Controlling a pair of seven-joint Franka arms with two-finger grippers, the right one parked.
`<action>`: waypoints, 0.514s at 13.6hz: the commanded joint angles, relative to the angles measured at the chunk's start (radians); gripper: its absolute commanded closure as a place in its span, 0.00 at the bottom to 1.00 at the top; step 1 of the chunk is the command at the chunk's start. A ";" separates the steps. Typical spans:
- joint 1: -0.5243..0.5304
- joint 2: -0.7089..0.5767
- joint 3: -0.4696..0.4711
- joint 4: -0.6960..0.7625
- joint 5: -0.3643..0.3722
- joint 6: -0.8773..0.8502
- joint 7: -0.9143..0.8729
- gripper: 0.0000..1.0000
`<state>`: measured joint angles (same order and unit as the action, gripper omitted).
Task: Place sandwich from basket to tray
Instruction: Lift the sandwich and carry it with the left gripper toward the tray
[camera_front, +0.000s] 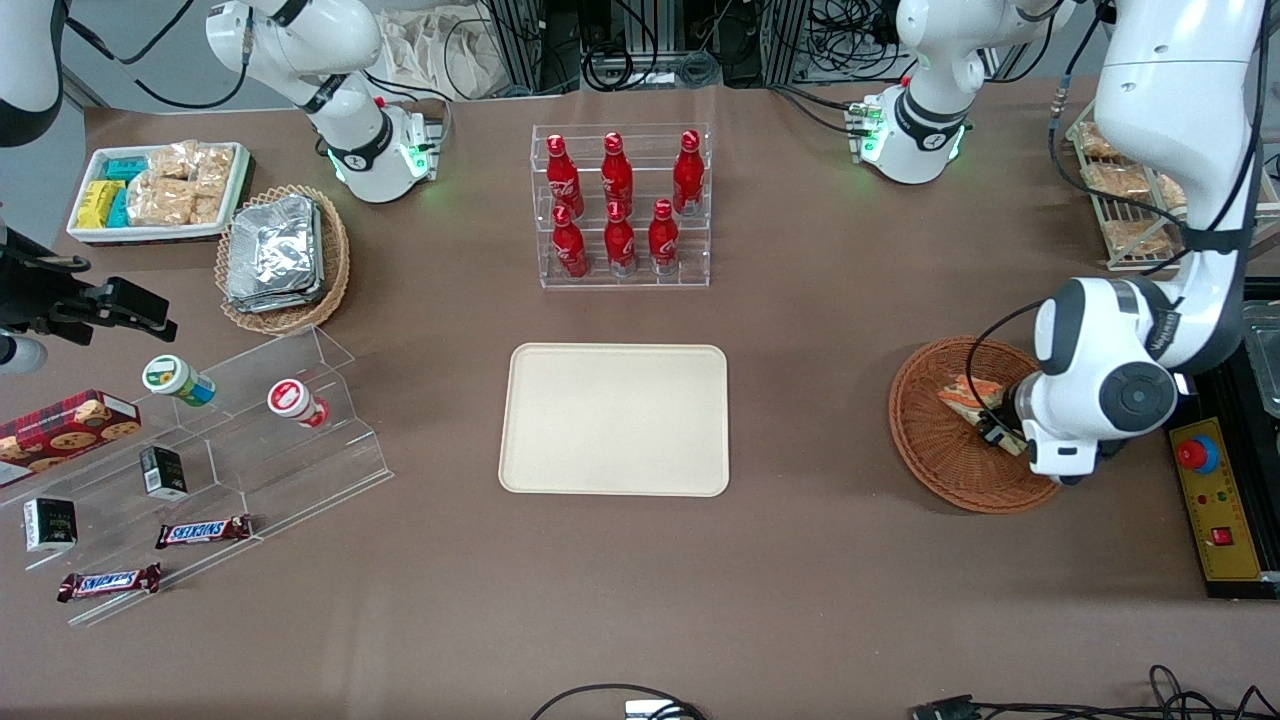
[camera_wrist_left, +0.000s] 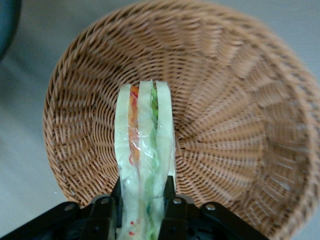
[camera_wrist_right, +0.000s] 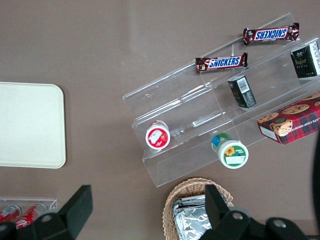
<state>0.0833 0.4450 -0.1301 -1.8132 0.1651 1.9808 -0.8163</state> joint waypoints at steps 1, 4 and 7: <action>-0.046 0.020 0.000 0.182 0.005 -0.137 0.115 1.00; -0.077 0.017 -0.022 0.310 -0.001 -0.209 0.238 1.00; -0.079 0.012 -0.138 0.388 -0.001 -0.287 0.247 1.00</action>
<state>0.0117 0.4447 -0.2092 -1.4943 0.1628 1.7607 -0.5902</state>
